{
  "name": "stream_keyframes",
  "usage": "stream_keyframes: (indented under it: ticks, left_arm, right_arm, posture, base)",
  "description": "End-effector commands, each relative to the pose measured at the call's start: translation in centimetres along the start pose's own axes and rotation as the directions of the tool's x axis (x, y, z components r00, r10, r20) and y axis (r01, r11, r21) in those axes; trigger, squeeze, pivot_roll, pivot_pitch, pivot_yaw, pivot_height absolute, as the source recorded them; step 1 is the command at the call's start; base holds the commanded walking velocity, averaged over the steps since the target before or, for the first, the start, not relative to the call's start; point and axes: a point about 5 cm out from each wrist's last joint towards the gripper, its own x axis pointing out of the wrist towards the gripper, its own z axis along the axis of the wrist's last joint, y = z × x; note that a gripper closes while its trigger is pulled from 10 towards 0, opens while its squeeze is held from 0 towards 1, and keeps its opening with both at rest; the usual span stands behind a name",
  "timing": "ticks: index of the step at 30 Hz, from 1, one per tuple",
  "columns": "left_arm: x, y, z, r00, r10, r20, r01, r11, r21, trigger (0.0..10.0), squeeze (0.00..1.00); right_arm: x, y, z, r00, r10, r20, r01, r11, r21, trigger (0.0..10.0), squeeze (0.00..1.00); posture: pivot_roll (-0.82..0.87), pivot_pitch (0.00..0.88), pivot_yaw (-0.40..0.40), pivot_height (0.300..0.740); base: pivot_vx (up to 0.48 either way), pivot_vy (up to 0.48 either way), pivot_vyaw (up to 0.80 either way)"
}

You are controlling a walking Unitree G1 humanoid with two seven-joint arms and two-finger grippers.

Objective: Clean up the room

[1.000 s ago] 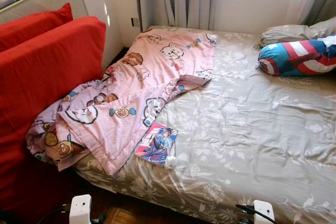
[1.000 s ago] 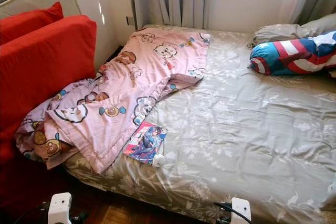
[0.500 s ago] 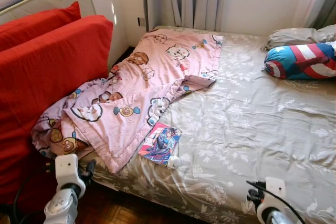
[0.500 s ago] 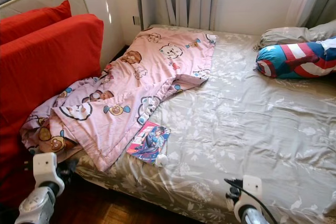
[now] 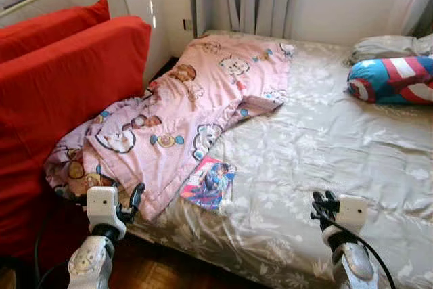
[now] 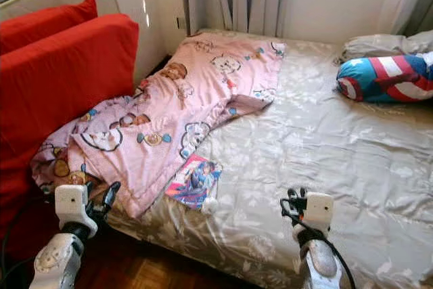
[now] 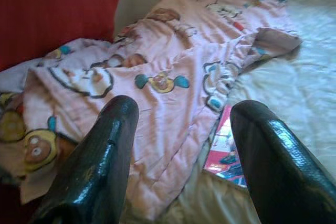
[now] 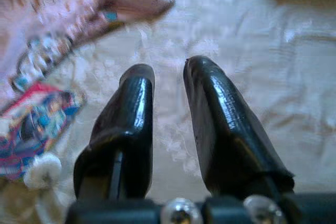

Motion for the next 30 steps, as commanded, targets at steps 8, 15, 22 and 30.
stream_keyframes:
  ticks: [8, 15, 22, 30]
  left_arm:
    - [0.1, -0.5, 0.7, 1.000, 0.024, 0.007, -0.024, 0.999, -0.038, 10.0, 0.00]
    - [-0.1, -0.6, 0.9, 0.999, 0.040, 0.001, -0.040, 0.998, -0.052, 10.0, 0.00]
    - [-0.1, -0.7, 1.0, 0.999, 0.037, -0.029, -0.038, 0.998, -0.054, 10.0, 0.00]
    - [0.1, -0.9, 1.2, 0.999, 0.037, -0.034, -0.039, 0.998, -0.058, 10.0, 0.00]
  right_arm:
    - [0.9, 0.5, 1.8, 0.998, -0.036, 0.061, 0.036, 0.999, -0.004, 10.0, 0.00]
    - [0.8, 0.8, 2.0, 0.999, -0.009, 0.050, 0.010, 0.999, -0.031, 10.0, 0.00]
    - [0.8, 0.9, 2.2, 0.999, -0.012, 0.044, 0.013, 1.000, -0.021, 10.0, 0.00]
    - [0.8, 0.8, 2.1, 0.999, -0.017, 0.033, 0.018, 0.999, -0.029, 10.0, 0.00]
  posture:
    - [0.03, 0.000, 0.006, 0.740]
    - [0.04, 0.000, -0.002, 0.740]
    - [0.04, 0.000, -0.001, 0.740]
    - [0.04, 0.000, -0.002, 0.740]
  base:
    - [0.000, 0.000, 0.00]
    - [0.000, 0.000, 0.00]
    - [0.000, 0.077, 0.00]
    - [0.000, 0.272, 0.00]
